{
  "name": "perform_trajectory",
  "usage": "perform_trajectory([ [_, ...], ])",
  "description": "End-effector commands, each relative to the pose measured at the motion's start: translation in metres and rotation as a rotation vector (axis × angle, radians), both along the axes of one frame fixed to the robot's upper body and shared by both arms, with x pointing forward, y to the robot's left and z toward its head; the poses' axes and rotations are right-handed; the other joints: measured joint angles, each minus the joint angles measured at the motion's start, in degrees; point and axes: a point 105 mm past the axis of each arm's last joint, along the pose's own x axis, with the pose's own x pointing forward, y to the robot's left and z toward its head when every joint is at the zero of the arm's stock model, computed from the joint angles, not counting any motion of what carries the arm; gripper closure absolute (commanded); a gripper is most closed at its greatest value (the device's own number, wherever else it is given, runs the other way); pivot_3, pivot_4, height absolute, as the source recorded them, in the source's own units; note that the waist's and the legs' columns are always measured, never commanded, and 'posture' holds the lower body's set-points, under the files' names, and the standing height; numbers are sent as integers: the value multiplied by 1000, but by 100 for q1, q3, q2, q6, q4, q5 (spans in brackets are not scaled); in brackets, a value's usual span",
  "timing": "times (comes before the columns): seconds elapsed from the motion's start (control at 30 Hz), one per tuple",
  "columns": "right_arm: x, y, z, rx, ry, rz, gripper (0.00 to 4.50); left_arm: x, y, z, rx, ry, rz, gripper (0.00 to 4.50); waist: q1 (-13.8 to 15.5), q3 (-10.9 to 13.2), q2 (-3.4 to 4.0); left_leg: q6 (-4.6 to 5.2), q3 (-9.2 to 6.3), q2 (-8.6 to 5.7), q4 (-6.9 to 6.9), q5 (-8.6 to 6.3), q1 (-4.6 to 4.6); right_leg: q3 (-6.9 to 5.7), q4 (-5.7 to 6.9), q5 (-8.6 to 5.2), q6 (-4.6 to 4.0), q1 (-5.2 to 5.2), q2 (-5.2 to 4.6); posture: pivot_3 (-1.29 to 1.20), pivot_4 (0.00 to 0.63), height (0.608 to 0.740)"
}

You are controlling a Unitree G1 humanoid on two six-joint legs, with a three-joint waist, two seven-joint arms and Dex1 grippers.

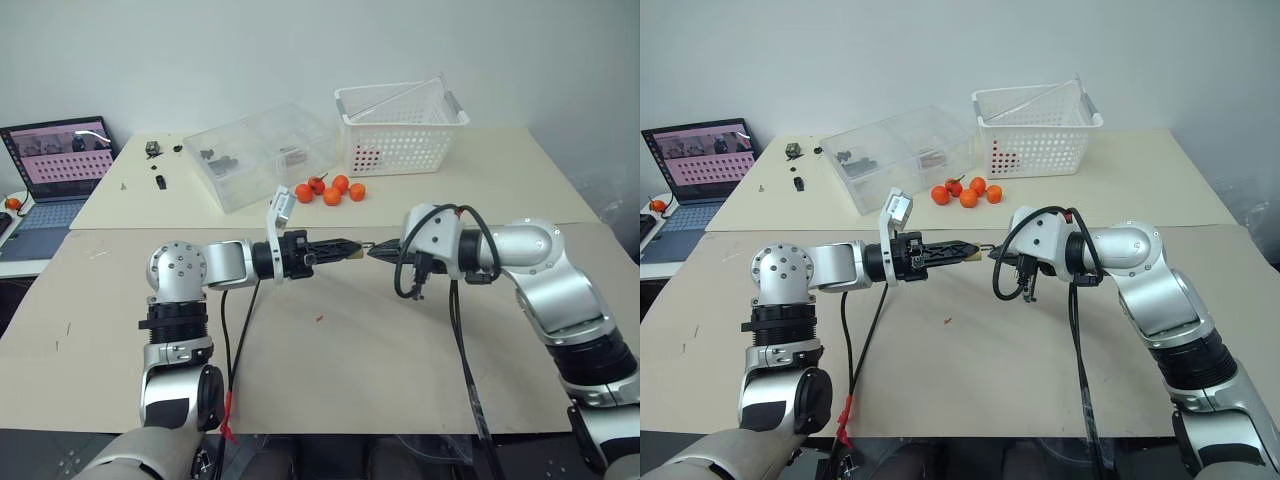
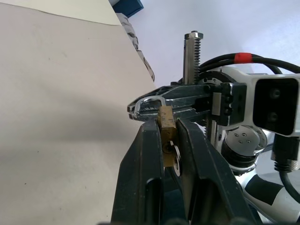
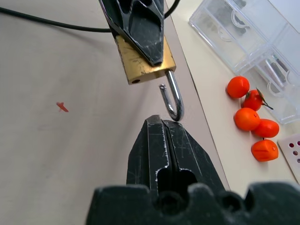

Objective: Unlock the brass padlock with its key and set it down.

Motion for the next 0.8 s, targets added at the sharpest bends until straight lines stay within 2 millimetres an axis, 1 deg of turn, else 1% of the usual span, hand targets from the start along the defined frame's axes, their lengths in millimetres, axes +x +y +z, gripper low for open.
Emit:
perform_trajectory([
  [0.03,2,1,12,17,-71,2,4487,-2,1,16,-36,-61,-2,4480,-1,0,0,0,-1,0,0,0,0,0,0,0,0,0,0,0,150,740],
  [0.37,7,1,13,83,-63,-25,4487,-2,2,16,-35,-63,6,4480,-5,0,0,-1,-1,1,0,0,0,0,1,0,0,0,1,0,150,740],
  [0.53,-1,-3,5,46,-6,-1,4487,-2,3,16,-34,-65,10,4480,-2,0,0,-1,-2,0,-1,0,0,0,0,0,0,0,0,0,150,740],
  [0.8,-6,-5,5,24,12,16,4487,-2,3,16,-34,-67,9,4480,-12,0,0,0,2,0,-1,0,1,0,1,0,0,0,1,0,150,740],
])
